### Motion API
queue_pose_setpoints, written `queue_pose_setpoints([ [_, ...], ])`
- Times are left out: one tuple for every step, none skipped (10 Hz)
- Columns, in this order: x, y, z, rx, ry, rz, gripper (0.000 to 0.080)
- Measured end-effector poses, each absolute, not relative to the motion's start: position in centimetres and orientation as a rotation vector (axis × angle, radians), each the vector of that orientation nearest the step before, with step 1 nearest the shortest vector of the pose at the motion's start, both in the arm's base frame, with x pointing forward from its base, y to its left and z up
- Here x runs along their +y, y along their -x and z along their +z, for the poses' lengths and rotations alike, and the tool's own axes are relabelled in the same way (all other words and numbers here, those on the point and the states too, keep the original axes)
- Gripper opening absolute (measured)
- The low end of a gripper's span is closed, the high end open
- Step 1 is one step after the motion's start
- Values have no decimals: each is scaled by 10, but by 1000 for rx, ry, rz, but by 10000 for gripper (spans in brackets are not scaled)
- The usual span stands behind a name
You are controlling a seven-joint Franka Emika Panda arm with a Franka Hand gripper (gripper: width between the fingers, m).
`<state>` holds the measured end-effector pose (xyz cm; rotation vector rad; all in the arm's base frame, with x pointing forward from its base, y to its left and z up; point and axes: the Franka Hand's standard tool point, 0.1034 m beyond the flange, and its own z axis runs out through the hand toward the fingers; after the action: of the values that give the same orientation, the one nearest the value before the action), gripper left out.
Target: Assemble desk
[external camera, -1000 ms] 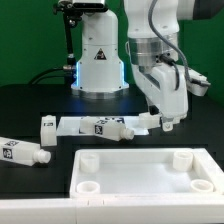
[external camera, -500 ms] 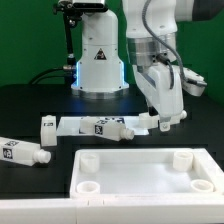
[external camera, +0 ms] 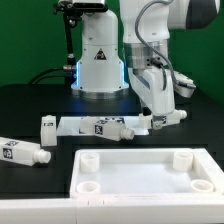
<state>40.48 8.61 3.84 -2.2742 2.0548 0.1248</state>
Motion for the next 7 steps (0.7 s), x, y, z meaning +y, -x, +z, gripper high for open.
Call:
queue_pose_setpoints([
  [84, -405, 38, 2043, 2276, 107, 649],
  [74, -398, 38, 2016, 2265, 54, 649],
  [73, -389, 45, 1987, 2239, 77, 649],
  [76, -386, 58, 1934, 2218, 111, 649],
  [76, -382, 69, 1903, 2198, 119, 649],
  [77, -376, 69, 1914, 2195, 129, 649],
  [76, -375, 66, 1919, 2201, 129, 649],
])
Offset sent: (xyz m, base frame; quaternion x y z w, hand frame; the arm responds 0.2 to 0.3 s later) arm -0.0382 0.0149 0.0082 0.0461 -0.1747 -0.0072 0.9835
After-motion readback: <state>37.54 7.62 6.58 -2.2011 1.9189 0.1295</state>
